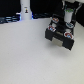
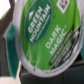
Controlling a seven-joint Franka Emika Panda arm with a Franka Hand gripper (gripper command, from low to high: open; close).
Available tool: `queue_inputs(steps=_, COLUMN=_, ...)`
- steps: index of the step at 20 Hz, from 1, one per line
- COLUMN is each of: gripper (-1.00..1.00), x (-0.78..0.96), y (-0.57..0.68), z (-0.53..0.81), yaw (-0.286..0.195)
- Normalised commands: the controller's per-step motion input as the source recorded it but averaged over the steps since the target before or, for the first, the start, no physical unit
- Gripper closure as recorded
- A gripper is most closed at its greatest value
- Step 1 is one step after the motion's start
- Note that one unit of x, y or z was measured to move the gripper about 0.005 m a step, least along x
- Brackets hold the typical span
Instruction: Open the kcup holder, insert the kcup into the holder, and close the kcup holder
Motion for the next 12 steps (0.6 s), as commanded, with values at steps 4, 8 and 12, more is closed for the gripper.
queue_inputs(steps=4, gripper=1.00, x=-0.13, y=-0.35, z=-0.08, yaw=-0.041)
queue_inputs(steps=8, gripper=1.00, x=-0.01, y=-0.15, z=-0.15, yaw=-0.007)
queue_inputs(steps=12, gripper=1.00, x=-0.08, y=-0.09, z=-0.10, yaw=-0.003)
